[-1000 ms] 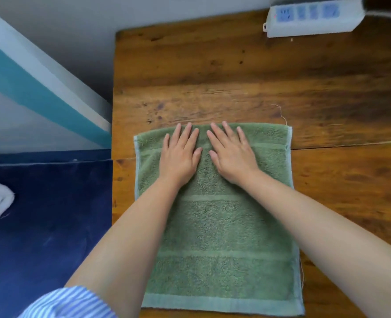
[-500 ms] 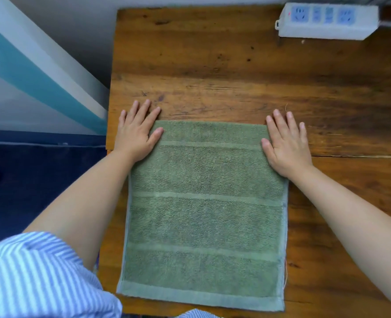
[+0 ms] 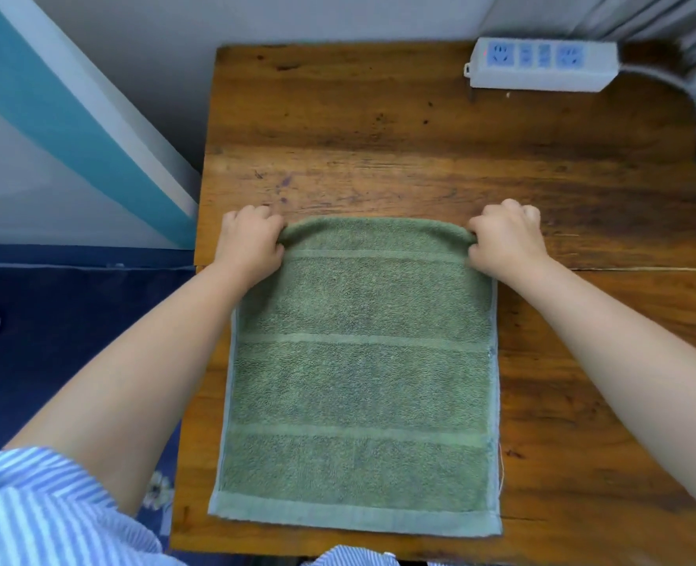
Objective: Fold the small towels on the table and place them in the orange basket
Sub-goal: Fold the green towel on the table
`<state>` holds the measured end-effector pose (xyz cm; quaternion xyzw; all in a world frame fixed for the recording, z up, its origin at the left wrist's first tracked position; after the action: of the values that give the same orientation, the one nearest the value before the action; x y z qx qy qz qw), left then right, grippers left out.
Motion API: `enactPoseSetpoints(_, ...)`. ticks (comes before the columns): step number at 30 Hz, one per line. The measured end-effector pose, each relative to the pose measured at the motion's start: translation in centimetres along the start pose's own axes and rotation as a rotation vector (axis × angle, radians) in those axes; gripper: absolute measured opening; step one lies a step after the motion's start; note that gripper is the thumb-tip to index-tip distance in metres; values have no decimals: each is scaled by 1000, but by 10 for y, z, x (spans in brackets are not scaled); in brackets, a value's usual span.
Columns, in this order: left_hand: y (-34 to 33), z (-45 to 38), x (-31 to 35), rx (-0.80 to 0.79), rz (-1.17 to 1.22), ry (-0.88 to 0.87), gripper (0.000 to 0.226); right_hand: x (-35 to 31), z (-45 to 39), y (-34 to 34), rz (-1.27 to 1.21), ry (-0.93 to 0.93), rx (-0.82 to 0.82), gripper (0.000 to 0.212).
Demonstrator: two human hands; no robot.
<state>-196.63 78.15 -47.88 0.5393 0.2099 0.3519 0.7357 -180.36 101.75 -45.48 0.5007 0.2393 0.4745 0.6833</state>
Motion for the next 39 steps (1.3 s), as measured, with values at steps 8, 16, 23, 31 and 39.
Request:
enactPoseSetpoints(8,-12,74,-16,310,77,-284,15,7,72,-17,-271,83,282,17)
enactPoseSetpoints(16,-35,174,-26,379,65,-528,33,-20,178,-49,-318,45,557,25)
enactPoseSetpoints(23,-60,246,-31,345,46,-668,27,-35,260,-82,-323,96,575,39)
enactPoseSetpoints(31,-96,276,-16,258,8,-709,14,-52,297,-128,-295,55,551,31)
enactPoseSetpoints(39,-119,286,-10,66,-90,-539,45,-55,304,-157,-184,29,431,34)
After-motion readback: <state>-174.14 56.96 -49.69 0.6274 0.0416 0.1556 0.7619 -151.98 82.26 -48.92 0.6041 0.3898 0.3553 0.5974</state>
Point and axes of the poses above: each hand's wrist, its own z-axis away from the middle knuckle, its own y-axis out of the back of the hand, x = y × z, the point moved 1 cm from there along -z, towards the middle knuckle, and after that the axes turned 4 degrees about z, right-handed, at the moved point
